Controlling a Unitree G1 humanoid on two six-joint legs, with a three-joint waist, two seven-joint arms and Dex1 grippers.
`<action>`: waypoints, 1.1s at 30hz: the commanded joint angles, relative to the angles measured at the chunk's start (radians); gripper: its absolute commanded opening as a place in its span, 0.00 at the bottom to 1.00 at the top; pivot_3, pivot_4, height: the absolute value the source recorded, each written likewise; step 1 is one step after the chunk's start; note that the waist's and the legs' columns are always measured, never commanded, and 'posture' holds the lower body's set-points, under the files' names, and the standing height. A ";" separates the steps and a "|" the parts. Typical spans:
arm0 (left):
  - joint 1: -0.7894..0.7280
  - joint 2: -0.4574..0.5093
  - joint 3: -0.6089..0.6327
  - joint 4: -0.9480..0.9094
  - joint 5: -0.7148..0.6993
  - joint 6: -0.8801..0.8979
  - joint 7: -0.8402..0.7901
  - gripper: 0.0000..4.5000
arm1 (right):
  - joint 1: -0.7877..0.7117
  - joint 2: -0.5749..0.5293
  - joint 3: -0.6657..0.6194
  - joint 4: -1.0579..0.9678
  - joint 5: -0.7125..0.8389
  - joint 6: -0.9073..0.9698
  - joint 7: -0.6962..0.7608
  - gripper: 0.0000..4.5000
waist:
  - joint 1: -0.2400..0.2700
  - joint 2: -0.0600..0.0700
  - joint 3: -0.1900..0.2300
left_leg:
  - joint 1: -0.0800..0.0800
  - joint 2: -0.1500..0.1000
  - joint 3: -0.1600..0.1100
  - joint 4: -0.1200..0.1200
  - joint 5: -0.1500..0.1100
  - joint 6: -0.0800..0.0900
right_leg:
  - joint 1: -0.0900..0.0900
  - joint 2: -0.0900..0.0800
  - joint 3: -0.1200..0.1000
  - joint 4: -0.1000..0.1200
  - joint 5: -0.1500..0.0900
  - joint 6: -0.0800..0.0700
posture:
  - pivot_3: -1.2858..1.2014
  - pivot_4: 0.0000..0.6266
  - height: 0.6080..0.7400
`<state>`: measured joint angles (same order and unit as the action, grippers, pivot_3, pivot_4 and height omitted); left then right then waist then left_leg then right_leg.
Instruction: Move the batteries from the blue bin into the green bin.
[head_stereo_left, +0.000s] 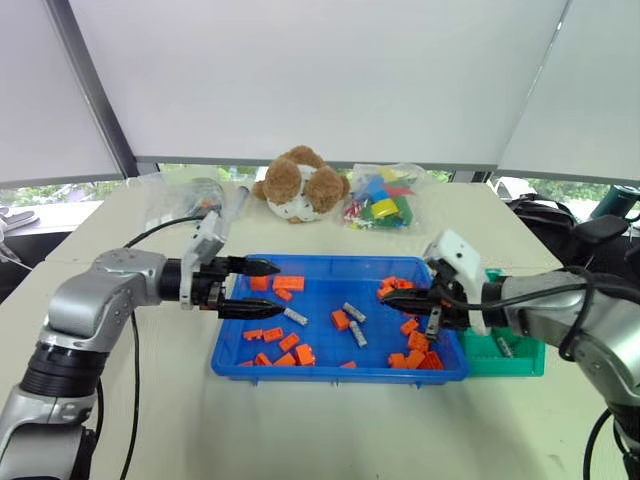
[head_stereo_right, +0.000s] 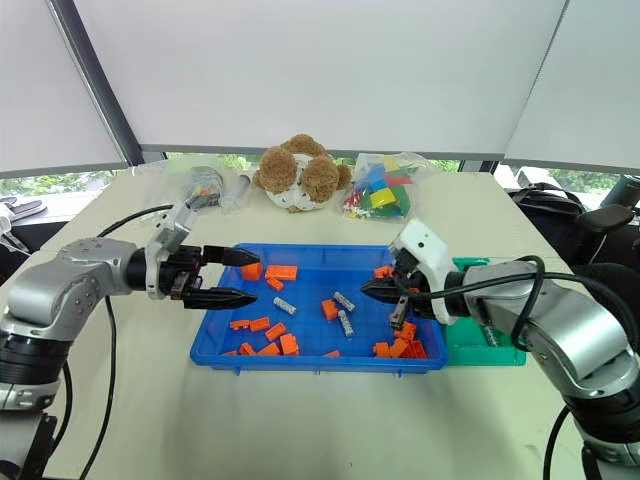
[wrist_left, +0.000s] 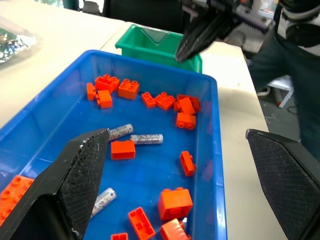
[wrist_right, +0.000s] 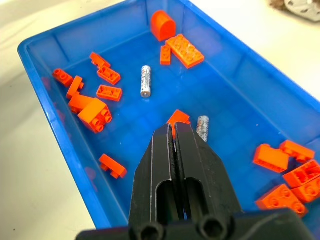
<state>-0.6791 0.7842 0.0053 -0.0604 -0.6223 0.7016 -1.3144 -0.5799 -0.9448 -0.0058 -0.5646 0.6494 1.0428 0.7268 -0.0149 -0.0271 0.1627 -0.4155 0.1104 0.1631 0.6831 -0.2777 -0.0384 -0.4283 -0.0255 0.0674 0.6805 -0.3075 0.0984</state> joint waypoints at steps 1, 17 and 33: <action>-0.016 -0.006 -0.001 -0.032 -0.011 -0.018 -0.009 1.00 | -0.028 -0.022 -0.020 -0.013 -0.009 -0.019 0.017 0.01 | 0.000 0.000 0.000 | 0.000 0.000 0.000 0.000 0.000 0.000 | 0.000 0.000 0.000 0.000 0.000 0.000 | 0.52 0.24 0.95; -0.093 -0.022 -0.057 0.050 0.053 -0.081 -0.062 1.00 | -0.068 0.042 0.081 0.052 -0.070 -0.080 0.045 0.01 | 0.000 0.000 0.000 | -0.001 0.000 -0.001 0.000 0.000 0.000 | 0.000 0.000 0.000 0.000 0.000 0.000 | 0.52 0.24 0.95; -0.137 -0.036 -0.050 0.104 0.112 -0.141 -0.047 1.00 | -0.200 0.268 0.251 0.222 -0.168 -0.044 -0.005 0.19 | -0.002 0.000 0.000 | -0.001 0.000 -0.001 0.001 0.000 0.000 | -0.001 0.000 0.000 0.000 0.000 0.000 | 0.52 0.24 0.95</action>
<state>-0.7891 0.7441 -0.0651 0.0458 -0.5110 0.5784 -1.3671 -0.7495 -0.7009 0.2346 -0.3539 0.4983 0.9854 0.7446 -0.0172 -0.0270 0.1627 -0.4164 0.1102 0.1625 0.6836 -0.2774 -0.0388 -0.4293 -0.0251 0.0672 0.6813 -0.3075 0.0985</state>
